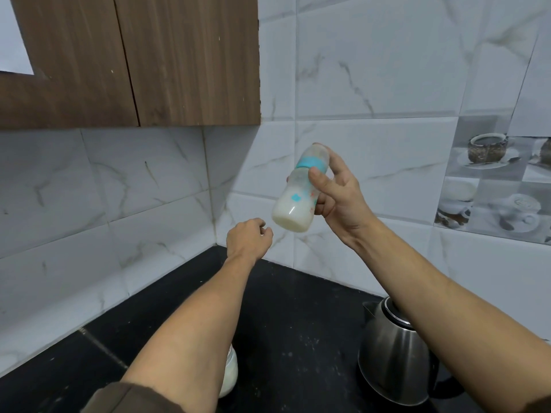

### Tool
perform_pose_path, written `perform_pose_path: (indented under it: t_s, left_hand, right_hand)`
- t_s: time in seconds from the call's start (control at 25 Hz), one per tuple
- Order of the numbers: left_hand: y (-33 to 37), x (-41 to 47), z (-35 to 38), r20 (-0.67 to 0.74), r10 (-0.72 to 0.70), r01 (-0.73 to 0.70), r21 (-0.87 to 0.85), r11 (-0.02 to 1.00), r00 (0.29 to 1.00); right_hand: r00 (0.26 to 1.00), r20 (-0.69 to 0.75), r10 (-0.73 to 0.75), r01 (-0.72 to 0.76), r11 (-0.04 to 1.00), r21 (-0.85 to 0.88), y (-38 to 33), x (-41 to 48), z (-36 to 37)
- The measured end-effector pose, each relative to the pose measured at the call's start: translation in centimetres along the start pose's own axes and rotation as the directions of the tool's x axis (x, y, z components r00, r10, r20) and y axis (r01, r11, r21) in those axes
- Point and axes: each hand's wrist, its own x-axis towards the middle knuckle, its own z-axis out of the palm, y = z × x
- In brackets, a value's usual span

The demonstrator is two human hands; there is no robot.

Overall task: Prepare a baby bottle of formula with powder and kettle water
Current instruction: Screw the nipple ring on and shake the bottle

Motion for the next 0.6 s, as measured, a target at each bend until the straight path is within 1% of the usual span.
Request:
perform_pose_path:
  t_s: [0.04, 0.12, 0.16, 0.2, 0.24, 0.32, 0.36, 0.4, 0.44, 0.52, 0.56, 0.6]
  left_hand:
    - [-0.1, 0.0, 0.0, 0.0, 0.003, -0.003, 0.0, 1.0, 1.0]
    - [-0.3, 0.0, 0.1, 0.001, 0.005, -0.005, -0.009, 1.0, 1.0]
    - [-0.3, 0.0, 0.0, -0.001, 0.002, -0.002, -0.013, 1.0, 1.0]
    - [-0.4, 0.0, 0.1, -0.003, 0.003, -0.003, -0.014, 1.0, 1.0]
    - [-0.5, 0.0, 0.0, -0.002, 0.002, -0.002, -0.011, 1.0, 1.0]
    - [-0.5, 0.1, 0.0, -0.005, -0.001, 0.001, -0.006, 1.0, 1.0]
    - [-0.5, 0.1, -0.1, -0.008, 0.0, -0.001, -0.006, 1.0, 1.0]
    - [-0.5, 0.1, -0.1, -0.008, 0.002, -0.002, -0.008, 1.0, 1.0]
    - [-0.7, 0.1, -0.1, -0.009, 0.006, -0.006, -0.014, 1.0, 1.0]
    - [-1.0, 0.0, -0.1, -0.004, 0.002, -0.002, -0.022, 1.0, 1.0]
    - [-1.0, -0.1, -0.2, -0.003, -0.006, 0.006, -0.019, 1.0, 1.0]
    - [-1.2, -0.1, -0.2, -0.005, -0.009, 0.009, -0.013, 1.0, 1.0]
  right_hand:
    - [0.998, -0.063, -0.015, 0.018, 0.998, 0.054, -0.3, 0.3, 0.1]
    - [0.96, -0.279, 0.026, 0.054, 0.961, 0.272, -0.8, 1.3, 0.0]
    - [0.945, -0.322, 0.052, 0.067, 0.935, 0.347, -0.9, 1.7, -0.1]
    - [0.948, -0.312, 0.063, 0.054, 0.935, 0.351, -0.9, 1.7, -0.2]
    - [0.966, -0.253, 0.057, 0.019, 0.958, 0.287, -1.0, 1.5, -0.1]
    - [0.997, -0.066, 0.036, -0.031, 0.997, 0.069, -0.8, 0.6, 0.5]
    - [1.0, -0.003, 0.021, -0.021, 1.0, 0.008, -0.6, 0.3, 0.6]
    - [1.0, -0.008, -0.002, 0.002, 1.0, 0.019, -0.7, 0.4, 0.6]
    - [0.996, -0.092, -0.014, 0.022, 0.996, 0.083, -0.9, 0.6, 0.7]
    - [0.955, -0.296, 0.02, 0.069, 0.956, 0.287, -1.3, 1.4, 0.4]
    - [0.947, -0.321, 0.035, 0.078, 0.94, 0.332, -1.2, 1.6, 0.2]
    - [0.955, -0.293, 0.039, 0.056, 0.95, 0.308, -1.2, 1.5, 0.2]
